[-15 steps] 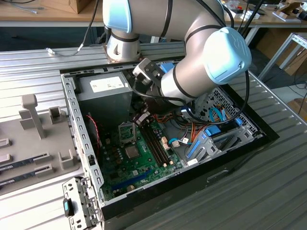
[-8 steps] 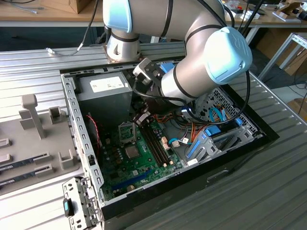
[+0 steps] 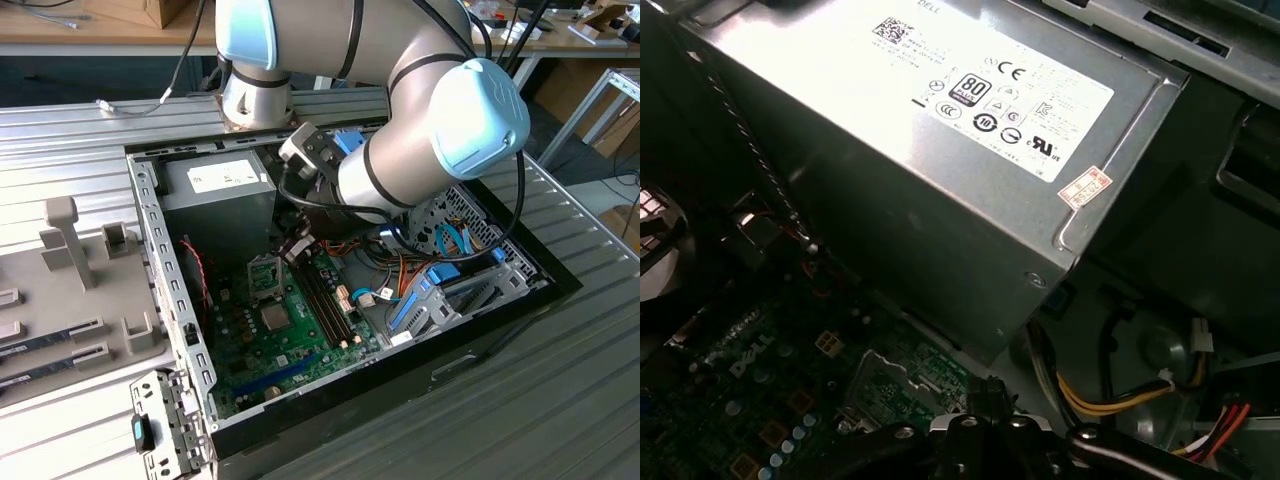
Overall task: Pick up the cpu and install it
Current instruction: 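Close the cpu cover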
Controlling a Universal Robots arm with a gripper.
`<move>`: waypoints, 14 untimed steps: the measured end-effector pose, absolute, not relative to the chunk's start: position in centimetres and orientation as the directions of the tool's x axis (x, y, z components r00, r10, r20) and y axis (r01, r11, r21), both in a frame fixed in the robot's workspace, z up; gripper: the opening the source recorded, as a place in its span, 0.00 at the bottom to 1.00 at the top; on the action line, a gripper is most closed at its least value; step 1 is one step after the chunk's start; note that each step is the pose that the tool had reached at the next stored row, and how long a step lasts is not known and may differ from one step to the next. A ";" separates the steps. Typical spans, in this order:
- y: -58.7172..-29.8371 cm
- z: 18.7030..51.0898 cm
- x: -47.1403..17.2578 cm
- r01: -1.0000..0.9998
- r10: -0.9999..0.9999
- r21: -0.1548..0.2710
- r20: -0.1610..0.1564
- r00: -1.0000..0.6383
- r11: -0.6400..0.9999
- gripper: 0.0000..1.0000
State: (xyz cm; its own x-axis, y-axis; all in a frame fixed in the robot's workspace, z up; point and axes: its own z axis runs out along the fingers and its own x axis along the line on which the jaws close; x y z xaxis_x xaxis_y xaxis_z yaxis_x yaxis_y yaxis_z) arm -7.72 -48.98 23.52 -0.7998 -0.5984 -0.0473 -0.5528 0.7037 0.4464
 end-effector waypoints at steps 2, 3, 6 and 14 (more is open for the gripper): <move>-49.1 23.6 -7.7 -0.553 -0.598 0.449 -0.050 -0.800 0.702 0.11; -49.2 23.6 -7.7 -0.553 -0.598 0.451 -0.051 -0.800 0.701 0.11; -49.3 23.7 -7.7 -0.553 -0.598 0.455 -0.054 -0.800 0.698 0.11; -49.3 23.8 -7.7 -0.553 -0.597 0.459 -0.058 -0.800 0.696 0.11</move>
